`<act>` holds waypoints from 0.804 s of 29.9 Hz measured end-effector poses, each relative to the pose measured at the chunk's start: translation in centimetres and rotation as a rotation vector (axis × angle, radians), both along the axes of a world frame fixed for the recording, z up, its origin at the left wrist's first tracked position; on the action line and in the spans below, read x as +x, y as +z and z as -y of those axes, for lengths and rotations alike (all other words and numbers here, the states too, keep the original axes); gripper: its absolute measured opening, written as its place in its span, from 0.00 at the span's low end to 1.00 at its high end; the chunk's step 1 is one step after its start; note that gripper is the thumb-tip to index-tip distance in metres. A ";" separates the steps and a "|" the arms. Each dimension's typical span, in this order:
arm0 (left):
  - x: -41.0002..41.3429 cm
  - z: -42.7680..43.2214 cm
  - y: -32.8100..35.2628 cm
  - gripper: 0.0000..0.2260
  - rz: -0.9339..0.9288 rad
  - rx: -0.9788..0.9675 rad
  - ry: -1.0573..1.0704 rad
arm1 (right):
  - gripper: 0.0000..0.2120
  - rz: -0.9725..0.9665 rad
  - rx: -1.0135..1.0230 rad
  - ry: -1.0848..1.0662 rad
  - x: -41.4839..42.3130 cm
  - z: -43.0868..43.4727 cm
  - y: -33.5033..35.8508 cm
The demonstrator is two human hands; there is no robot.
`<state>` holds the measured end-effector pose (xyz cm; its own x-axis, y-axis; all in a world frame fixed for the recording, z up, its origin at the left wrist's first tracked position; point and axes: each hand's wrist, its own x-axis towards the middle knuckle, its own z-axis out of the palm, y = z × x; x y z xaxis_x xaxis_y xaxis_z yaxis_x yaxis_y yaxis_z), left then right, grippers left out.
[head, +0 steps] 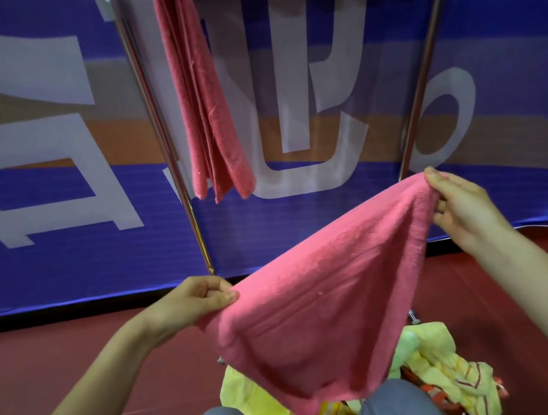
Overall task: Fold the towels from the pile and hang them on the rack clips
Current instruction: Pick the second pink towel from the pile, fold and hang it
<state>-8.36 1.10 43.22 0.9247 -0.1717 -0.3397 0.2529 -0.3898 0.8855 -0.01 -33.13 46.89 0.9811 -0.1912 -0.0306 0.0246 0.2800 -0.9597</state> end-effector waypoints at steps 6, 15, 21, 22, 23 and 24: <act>0.0 -0.9 -0.4 0.08 0.032 0.017 0.174 | 0.07 -0.033 0.015 -0.058 0.5 1.2 -0.5; 1.7 4.8 0.5 0.05 0.015 -0.327 0.352 | 0.07 -0.090 -0.063 0.086 -2.0 -4.2 -3.8; 2.5 9.4 0.5 0.07 0.005 -0.345 0.332 | 0.08 -0.033 -0.201 0.143 -4.5 -11.0 -5.7; 2.6 9.7 0.5 0.06 0.011 -0.331 0.328 | 0.10 -0.025 -0.202 0.167 -4.8 -11.7 -5.8; 2.7 9.9 0.7 0.06 0.016 -0.312 0.327 | 0.11 -0.011 -0.199 0.188 -5.1 -12.1 -5.8; 2.6 9.9 0.8 0.05 0.021 -0.296 0.327 | 0.13 -0.002 -0.196 0.209 -5.4 -12.5 -5.8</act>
<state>-5.73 -8.77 44.02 0.9526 0.0439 -0.3009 0.3020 -0.0207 0.9531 -5.41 -20.62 41.09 0.9998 0.0125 -0.0153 -0.0164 0.0883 -0.9960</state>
